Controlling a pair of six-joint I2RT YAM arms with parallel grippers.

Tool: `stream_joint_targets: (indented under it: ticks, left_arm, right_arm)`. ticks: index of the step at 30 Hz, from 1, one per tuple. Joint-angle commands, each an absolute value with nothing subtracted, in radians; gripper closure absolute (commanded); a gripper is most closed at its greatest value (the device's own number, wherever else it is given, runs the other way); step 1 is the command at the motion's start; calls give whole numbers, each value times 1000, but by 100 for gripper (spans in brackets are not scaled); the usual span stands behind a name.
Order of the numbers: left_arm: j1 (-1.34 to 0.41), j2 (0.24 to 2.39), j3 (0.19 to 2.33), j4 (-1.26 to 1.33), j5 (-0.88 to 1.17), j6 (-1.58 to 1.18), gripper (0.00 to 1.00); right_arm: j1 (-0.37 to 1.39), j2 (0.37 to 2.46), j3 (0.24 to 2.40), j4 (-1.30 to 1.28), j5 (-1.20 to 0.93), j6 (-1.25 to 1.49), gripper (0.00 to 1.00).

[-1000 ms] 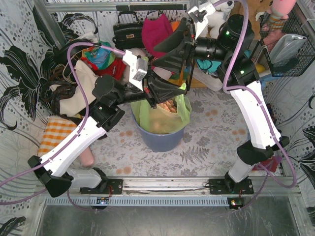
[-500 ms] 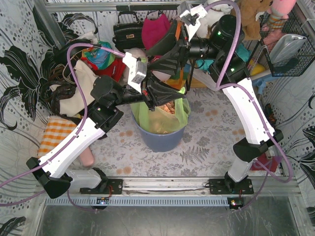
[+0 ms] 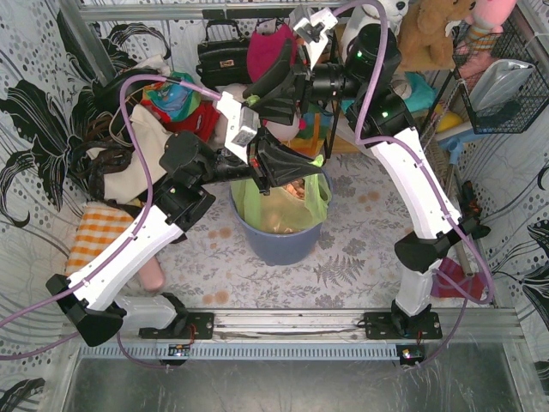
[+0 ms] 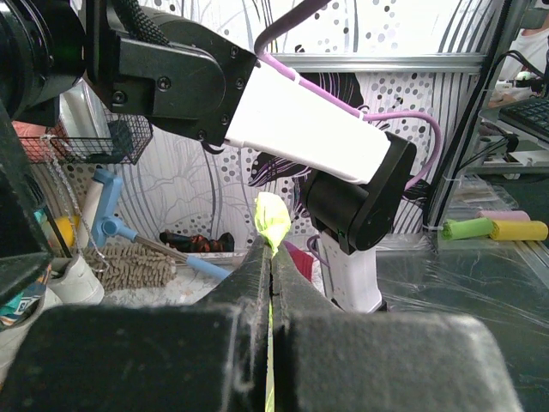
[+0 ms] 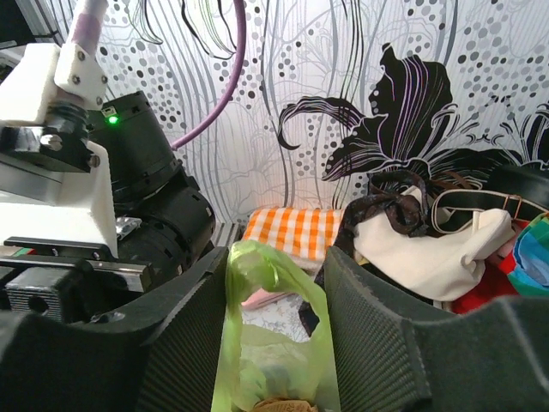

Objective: Tie the trash bag

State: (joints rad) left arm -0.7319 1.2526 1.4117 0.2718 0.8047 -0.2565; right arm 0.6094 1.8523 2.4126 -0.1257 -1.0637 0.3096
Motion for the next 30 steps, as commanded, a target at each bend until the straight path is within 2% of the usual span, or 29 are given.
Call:
stream_joint_targets:
  ticks: [1,4,6,9,18,23,26,30]
  left_arm:
    - [-727,1244,1430,271,807,-246,100]
    - [-728,1251,1440,265,807,-244,100]
    - [-727,1254,1448,258,807,-243,100]
    - [-728,1259,1454,248,808,-239,100]
    - [-728,1265,1460,249,807,-241,100]
    - [-728,1269,1466,249,810,-242,100]
    - [-728,1273,1471,246,812,-243,100]
    - [-728,1275,1473,244,815,-241,100]
  right_arm:
    - [615,1839,2443,-64,-1080,329,55]
    - [616,1835,2441,-65,-1076,329,62]
    - [616,1831,2439,-66,-1075,330,63]
    - [615,1814,2424,-73,-1073,326,57]
    - [615,1728,2331,-117,-1040,266,48]
    - [615,1722,2333,-144,-1035,252,47]
    - [616,1723,2333,-150,-1023,250,57]
    - [615,1732,2345,-174,-1015,245,59]
